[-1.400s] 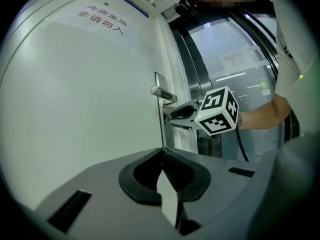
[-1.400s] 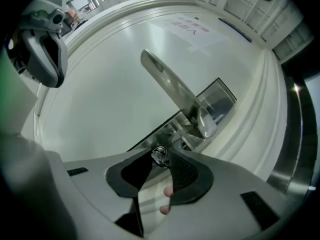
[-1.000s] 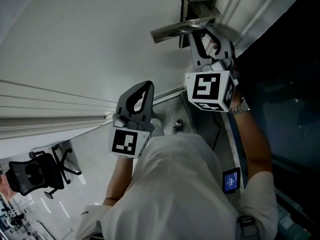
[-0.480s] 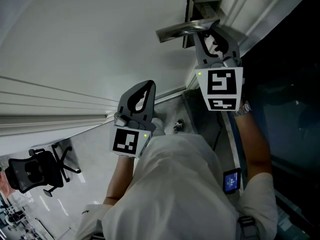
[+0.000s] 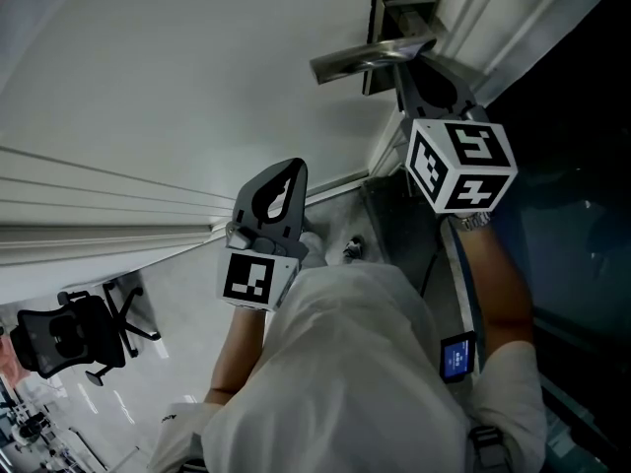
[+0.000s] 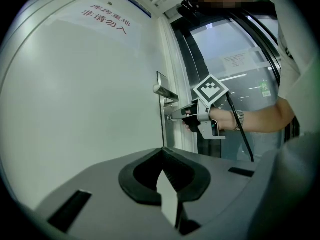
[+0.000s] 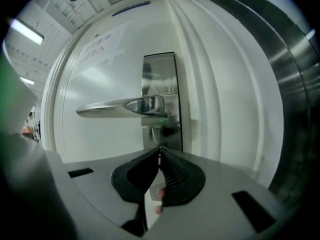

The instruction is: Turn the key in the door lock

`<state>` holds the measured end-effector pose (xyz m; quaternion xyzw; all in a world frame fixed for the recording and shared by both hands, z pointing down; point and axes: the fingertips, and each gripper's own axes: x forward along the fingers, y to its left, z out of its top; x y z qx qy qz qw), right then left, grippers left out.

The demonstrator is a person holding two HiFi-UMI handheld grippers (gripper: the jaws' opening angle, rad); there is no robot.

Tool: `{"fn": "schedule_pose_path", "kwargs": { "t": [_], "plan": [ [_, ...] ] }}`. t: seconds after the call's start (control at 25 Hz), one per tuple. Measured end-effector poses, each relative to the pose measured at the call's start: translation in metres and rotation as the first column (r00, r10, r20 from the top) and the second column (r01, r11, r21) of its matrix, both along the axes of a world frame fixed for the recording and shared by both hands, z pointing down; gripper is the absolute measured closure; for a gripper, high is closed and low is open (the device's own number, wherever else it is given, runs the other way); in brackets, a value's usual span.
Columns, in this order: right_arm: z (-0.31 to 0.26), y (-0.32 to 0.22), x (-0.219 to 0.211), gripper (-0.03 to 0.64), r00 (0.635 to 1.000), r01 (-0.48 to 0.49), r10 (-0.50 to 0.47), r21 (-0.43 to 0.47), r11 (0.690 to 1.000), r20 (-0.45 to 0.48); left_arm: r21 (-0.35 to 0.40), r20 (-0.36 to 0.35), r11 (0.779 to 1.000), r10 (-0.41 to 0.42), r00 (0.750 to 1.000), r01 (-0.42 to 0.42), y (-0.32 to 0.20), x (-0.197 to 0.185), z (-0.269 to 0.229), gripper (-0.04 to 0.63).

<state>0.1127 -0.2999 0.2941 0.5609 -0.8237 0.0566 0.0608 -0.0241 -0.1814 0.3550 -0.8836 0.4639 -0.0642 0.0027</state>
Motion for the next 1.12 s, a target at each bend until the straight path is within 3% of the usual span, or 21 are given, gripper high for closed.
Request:
{"fn": "schedule_pose_path", "kwargs": {
  "t": [0.2, 0.32, 0.4, 0.48, 0.6, 0.72, 0.8, 0.88, 1.0, 1.12],
  "plan": [
    [0.002, -0.002, 0.005, 0.601, 0.959, 0.023, 0.010, -0.113, 0.993, 0.283, 0.006, -0.004, 1.000, 0.001, 1.000, -0.001, 0.001, 0.002, -0.002, 0.591],
    [0.004, -0.003, 0.009, 0.601, 0.901, 0.037, 0.035, -0.158, 0.987, 0.433, 0.004, 0.001, 1.000, -0.004, 1.000, 0.004, 0.002, 0.002, -0.001, 0.589],
    [0.006, -0.004, 0.011, 0.601, 0.843, 0.057, 0.054, -0.190, 0.980, 0.535, 0.004, 0.001, 1.000, -0.007, 1.000, 0.007, 0.002, 0.001, 0.000, 0.591],
    [0.008, -0.004, 0.012, 0.601, 0.757, 0.094, 0.077, -0.225, 0.970, 0.649, 0.004, 0.000, 1.000, -0.008, 1.000, 0.008, 0.002, 0.002, 0.000, 0.589],
    [0.014, -0.006, 0.016, 0.601, 0.566, 0.182, 0.123, -0.269, 0.946, 0.815, 0.005, 0.005, 1.000, -0.003, 1.000, 0.003, 0.003, 0.004, 0.001, 0.591],
    [0.017, -0.007, 0.017, 0.601, 0.393, 0.266, 0.164, -0.283, 0.922, 0.905, 0.006, 0.009, 1.000, 0.002, 1.000, -0.002, 0.004, 0.006, 0.002, 0.591],
    [0.019, -0.008, 0.017, 0.601, 0.305, 0.301, 0.193, -0.287, 0.909, 0.933, 0.005, 0.011, 1.000, 0.002, 1.000, -0.002, 0.005, 0.006, 0.001, 0.591],
    [0.019, -0.008, 0.017, 0.601, 0.266, 0.320, 0.200, -0.282, 0.905, 0.943, 0.006, 0.013, 1.000, 0.001, 1.000, -0.001, 0.005, 0.006, 0.001, 0.591],
    [0.020, -0.009, 0.016, 0.601, 0.238, 0.353, 0.196, -0.273, 0.895, 0.951, 0.007, 0.019, 1.000, 0.004, 1.000, -0.004, 0.005, 0.007, 0.002, 0.591],
    [0.020, -0.010, 0.015, 0.601, 0.243, 0.360, 0.198, -0.278, 0.891, 0.950, 0.015, 0.026, 1.000, 0.016, 1.000, -0.016, 0.006, 0.010, 0.001, 0.590]
  ]
}}
